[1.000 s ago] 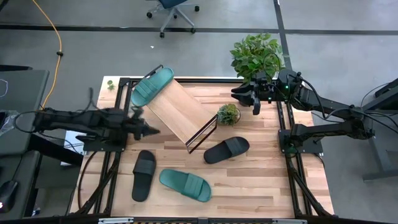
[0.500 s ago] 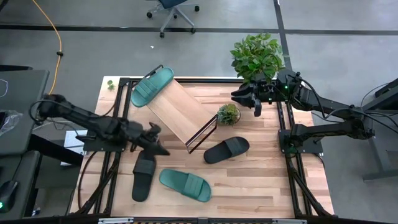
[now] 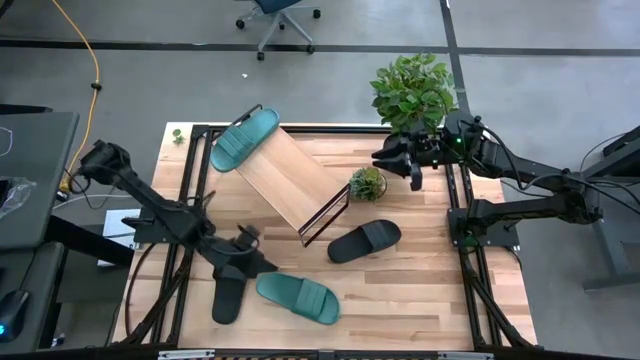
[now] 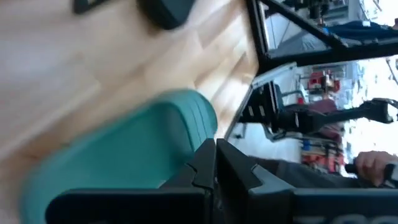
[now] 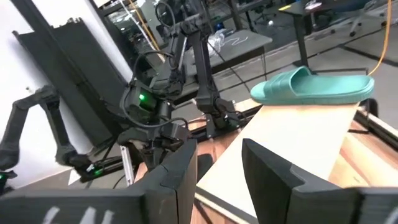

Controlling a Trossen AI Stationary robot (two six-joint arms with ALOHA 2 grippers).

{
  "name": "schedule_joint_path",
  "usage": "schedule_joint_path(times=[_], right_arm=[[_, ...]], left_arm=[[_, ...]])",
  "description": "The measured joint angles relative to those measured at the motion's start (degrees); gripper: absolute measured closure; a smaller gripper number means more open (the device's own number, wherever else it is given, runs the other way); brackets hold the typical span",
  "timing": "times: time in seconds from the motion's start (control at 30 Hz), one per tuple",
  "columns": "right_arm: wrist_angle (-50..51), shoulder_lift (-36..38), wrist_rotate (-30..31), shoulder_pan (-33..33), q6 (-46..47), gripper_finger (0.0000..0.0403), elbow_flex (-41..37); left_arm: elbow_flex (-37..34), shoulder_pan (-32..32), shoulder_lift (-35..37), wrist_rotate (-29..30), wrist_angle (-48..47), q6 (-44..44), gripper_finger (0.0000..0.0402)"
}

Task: Pick and place slippers onto the shelf
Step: Put the green pair of slippers on the shelf

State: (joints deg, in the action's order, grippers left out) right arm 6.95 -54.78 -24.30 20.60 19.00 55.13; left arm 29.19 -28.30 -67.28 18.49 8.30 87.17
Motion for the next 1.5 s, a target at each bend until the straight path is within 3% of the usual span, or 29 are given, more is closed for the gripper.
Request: schedule_joint_path(times=[0.23,0.47,0.63,0.73,1.1,1.27,1.5], right_arm=[[1.06,0.0,-3.37,0.0,0.0,0.0284,0.0],[1.06,0.0,-4.83,0.0,0.0,0.0284,0.0],[1.04,0.0,-6.39,-0.02,-0.07,0.0284,0.0],[1.06,0.0,-7.27,0.0,-0.24,0.0284,0.0],[1.52,0.0,-9.61,0.0,-1.11,0.0284,0.0],[2.03,0.0,-10.95,0.0,-1.44,0.0284,0.0],[3.32,0.02,-11.6,0.0,-1.53,0.0284,0.0]], left_arm=[[0.74,-0.21,-9.57,0.35,16.2,-3.73,0.0399],[7.37,-0.16,-16.71,0.36,15.91,-4.49,0.0399],[9.46,-0.21,-20.46,-3.14,13.78,-4.41,0.0395],[10.34,-0.21,-21.56,-3.57,14.29,-4.41,0.0372],[10.69,-0.19,-21.9,-3.49,13.43,-0.48,0.0225],[10.69,-0.19,-21.9,-3.48,12.49,1.25,0.0202],[11.65,-0.16,-25.24,-4.77,12.53,2.32,0.0199]])
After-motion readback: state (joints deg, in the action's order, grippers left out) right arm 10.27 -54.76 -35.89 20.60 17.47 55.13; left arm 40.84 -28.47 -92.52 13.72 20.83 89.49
